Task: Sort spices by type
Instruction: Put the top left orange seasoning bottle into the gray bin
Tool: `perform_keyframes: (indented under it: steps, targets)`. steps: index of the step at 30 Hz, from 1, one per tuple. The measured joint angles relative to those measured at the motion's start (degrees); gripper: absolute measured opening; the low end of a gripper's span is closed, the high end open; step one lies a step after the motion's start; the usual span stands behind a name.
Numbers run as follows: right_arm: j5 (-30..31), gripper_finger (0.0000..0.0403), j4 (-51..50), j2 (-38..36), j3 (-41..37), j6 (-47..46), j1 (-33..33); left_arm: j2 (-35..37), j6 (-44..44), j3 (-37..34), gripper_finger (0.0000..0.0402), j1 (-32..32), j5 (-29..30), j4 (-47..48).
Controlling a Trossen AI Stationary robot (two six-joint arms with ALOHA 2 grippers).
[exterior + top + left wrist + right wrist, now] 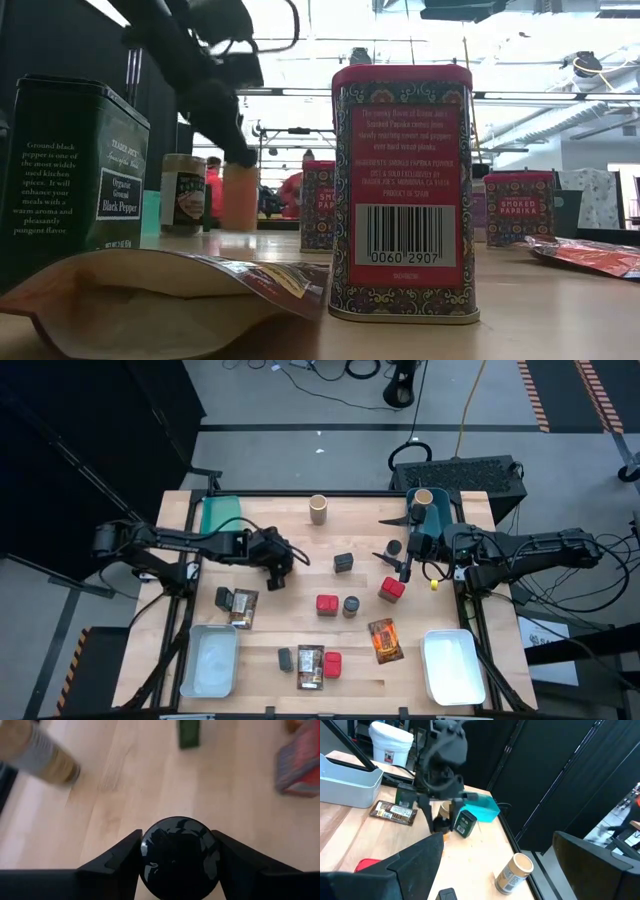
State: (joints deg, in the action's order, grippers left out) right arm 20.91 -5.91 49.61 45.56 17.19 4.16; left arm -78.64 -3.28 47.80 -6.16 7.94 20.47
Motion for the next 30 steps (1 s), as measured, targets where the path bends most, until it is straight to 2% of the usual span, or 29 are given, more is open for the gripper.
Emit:
perform_keyframes:
  steps: [5,8,13,18,24,30]
  targets:
    - [0.01,0.0361,0.00,-0.01,0.00,0.00,0.00,3.25,-0.05,2.06,0.0209,3.44,-0.02,-0.12]
    - [0.01,0.0361,-0.22,-0.01,0.00,-0.47,-0.02,5.28,0.06,3.85,0.0209,6.06,-1.92,1.01]
    - [0.00,0.0361,-0.33,-0.01,0.00,-1.37,-0.02,7.92,6.22,7.71,0.0209,12.01,-3.24,5.69]
    - [0.00,0.0361,-0.37,0.01,0.00,-1.77,-0.02,9.95,12.18,10.93,0.0209,20.69,-3.32,9.08]
    - [-0.04,0.0361,-0.46,0.25,0.00,-3.02,-0.01,11.32,24.76,13.81,0.0209,31.60,-1.65,16.05]
    - [-0.22,0.0361,-0.28,2.11,0.00,-3.26,0.00,11.63,44.38,14.83,0.0209,41.95,-0.43,32.97]
